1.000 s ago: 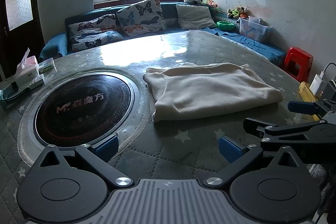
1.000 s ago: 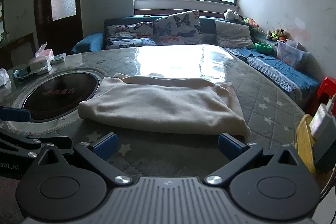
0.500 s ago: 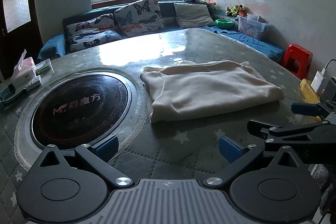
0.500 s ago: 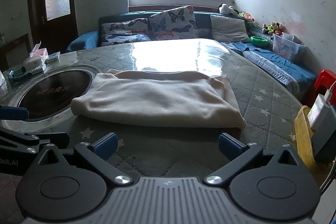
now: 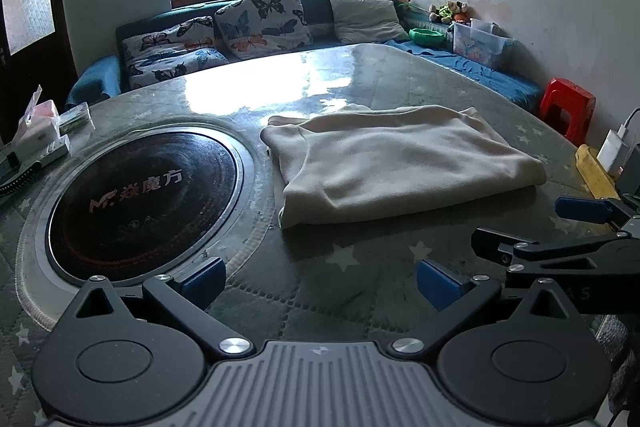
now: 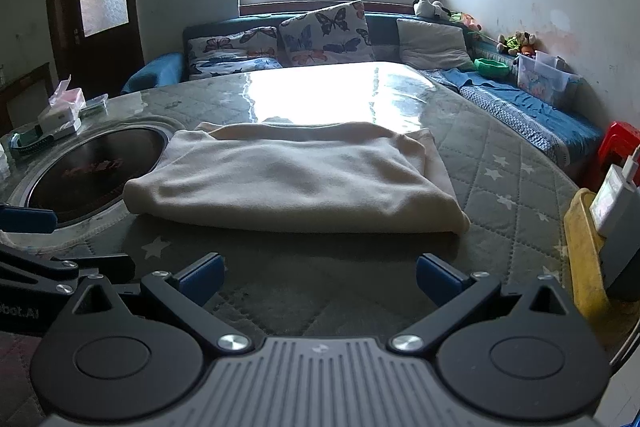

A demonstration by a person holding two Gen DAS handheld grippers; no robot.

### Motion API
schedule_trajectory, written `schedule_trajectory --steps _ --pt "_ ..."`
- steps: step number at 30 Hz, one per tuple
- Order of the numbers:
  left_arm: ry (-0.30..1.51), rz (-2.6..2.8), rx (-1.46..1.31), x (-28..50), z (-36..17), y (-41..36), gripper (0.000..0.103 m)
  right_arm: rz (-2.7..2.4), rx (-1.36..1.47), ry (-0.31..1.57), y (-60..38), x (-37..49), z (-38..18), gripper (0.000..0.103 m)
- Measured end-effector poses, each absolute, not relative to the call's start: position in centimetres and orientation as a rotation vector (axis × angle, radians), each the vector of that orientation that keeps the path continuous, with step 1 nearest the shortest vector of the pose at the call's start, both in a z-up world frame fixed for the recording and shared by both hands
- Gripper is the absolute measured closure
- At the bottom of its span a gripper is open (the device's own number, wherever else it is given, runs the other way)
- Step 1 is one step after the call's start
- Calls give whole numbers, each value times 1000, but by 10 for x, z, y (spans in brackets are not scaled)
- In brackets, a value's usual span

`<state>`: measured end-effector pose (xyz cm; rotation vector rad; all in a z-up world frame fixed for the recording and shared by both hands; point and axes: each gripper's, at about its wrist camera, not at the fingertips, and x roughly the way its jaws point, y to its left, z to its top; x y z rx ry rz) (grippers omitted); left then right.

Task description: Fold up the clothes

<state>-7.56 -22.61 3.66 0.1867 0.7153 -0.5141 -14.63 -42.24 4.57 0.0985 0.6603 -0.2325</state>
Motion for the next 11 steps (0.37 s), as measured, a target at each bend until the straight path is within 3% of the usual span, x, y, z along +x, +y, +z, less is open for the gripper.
schedule_trajectory --steps 11 --pt "733 -521 185 -69 33 -229 0 -239 107 671 -425 -141 42 0"
